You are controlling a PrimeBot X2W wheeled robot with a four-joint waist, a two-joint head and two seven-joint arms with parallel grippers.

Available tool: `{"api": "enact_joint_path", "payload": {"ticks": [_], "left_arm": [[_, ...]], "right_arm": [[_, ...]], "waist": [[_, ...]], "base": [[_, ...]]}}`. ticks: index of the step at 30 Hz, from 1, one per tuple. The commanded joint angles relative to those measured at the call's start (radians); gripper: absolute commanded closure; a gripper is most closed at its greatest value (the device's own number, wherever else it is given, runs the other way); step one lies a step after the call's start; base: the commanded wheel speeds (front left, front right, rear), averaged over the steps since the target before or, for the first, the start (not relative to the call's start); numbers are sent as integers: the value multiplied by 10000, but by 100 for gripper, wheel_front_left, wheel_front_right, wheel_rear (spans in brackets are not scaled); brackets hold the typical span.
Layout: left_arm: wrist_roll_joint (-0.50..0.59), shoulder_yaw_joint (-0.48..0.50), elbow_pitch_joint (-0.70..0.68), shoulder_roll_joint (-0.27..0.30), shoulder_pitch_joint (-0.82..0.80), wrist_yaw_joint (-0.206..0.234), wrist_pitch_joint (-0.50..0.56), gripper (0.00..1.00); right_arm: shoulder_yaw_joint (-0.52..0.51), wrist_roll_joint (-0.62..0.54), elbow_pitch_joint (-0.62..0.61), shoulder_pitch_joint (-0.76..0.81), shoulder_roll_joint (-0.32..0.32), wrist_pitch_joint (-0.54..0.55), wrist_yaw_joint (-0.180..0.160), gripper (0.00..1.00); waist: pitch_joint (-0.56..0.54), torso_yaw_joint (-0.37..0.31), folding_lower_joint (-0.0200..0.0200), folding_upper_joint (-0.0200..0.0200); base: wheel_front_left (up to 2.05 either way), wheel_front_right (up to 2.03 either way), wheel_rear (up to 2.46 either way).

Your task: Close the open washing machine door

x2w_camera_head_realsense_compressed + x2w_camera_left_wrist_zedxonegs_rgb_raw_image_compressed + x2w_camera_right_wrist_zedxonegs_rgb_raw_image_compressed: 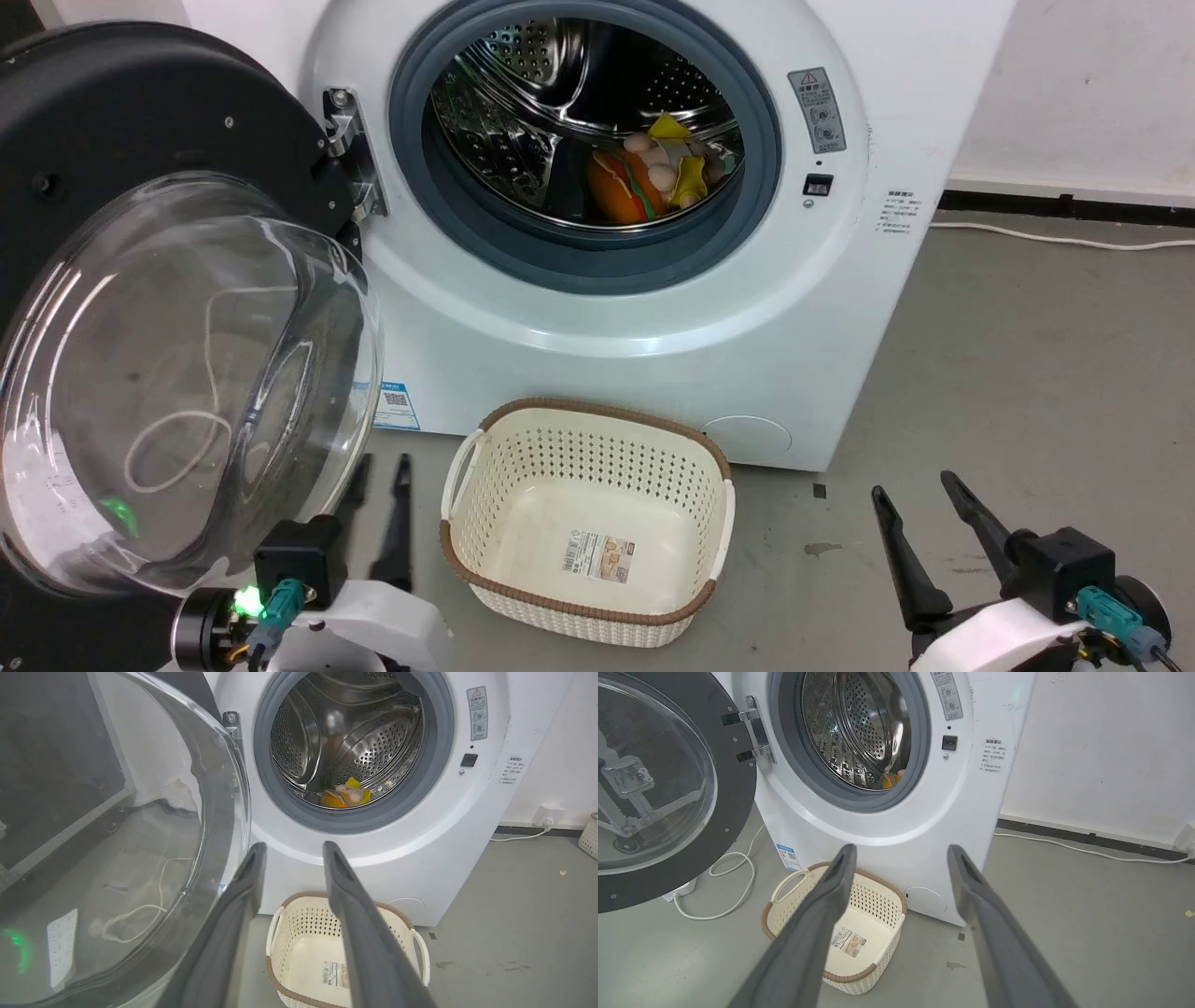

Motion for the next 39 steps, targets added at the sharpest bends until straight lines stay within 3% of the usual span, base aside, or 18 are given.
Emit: {"api": "enact_joint_path", "payload": {"ticks": [1,19,30,39], "left_arm": [[-167,-81,37,2,160,54,-115,100],[-396,250,-1530,1,-92,227,-491,100],[-739,1807,-2784,41,-347,168,-762,100],[-1151,3494,-3363,39,-317,409,-951,100]], "right_arm": [[33,142,54,111,1,-103,2,0],[-33,770,271,346,1,-480,3,0],[-282,1204,574,518,1,-752,3,0],[-381,1428,765,595,2,-940,4,0]], "waist": [[-2,6,0,0],[-47,430,0,0],[-63,1371,0,0],[61,2117,0,0]], "base": [[0,0,0],[0,0,0],[0,0,0],[0,0,0]]}}
